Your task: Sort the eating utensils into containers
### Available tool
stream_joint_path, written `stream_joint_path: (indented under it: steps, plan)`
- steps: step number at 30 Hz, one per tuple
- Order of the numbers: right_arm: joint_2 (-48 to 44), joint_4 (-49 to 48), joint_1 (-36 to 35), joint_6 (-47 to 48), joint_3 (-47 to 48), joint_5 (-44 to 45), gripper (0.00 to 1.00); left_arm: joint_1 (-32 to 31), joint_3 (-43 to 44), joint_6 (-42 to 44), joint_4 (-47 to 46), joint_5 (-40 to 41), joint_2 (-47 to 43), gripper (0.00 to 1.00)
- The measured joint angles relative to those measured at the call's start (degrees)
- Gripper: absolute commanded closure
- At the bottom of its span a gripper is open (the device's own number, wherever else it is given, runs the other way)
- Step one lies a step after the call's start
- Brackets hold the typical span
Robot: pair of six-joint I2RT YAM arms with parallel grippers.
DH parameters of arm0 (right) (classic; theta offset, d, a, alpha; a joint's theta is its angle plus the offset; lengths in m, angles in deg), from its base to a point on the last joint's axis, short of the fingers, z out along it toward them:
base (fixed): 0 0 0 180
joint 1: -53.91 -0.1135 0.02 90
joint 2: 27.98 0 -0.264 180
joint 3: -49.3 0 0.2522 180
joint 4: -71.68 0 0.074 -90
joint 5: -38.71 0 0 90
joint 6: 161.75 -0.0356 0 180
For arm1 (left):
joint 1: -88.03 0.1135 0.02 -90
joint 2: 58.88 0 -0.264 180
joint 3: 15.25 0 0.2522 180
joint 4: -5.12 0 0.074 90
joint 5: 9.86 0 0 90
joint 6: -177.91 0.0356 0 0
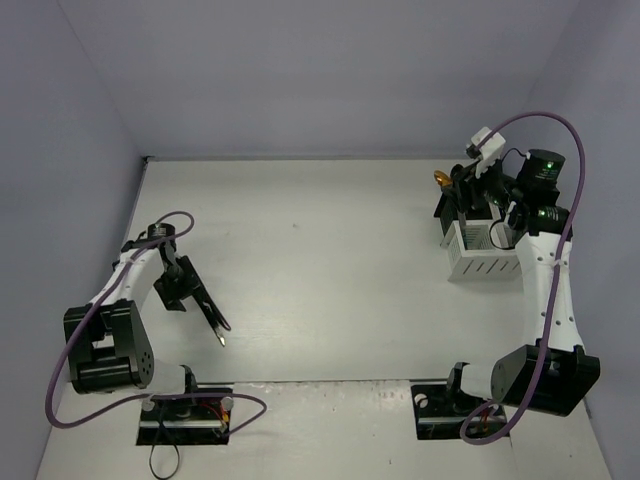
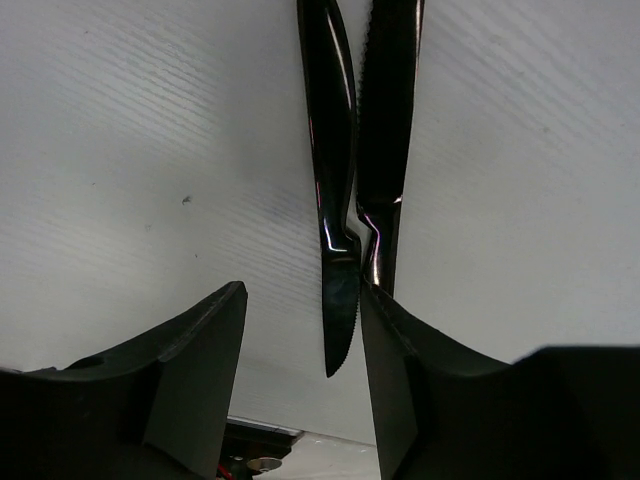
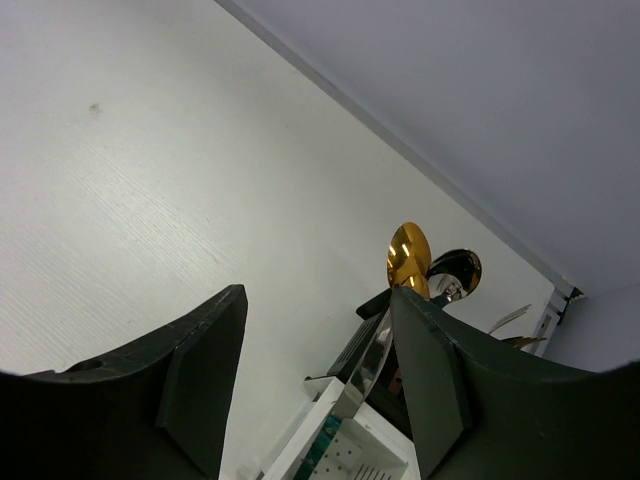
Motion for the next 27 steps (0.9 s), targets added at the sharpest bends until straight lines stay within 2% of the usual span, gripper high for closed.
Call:
stream_joint_path:
  steps: [13, 27]
  plan:
    - [0.1, 0.0, 0.0, -1.21, 0.07, 0.02, 0.43, 0.03, 5.43, -0.28, -0.49, 2.37, 8.86, 0.62]
    - [0.46, 0.0, 0.0, -1.59, 0.9, 0.03, 0.44, 0.04, 5.55, -0.25, -2.09, 3.0, 11.74, 0.64]
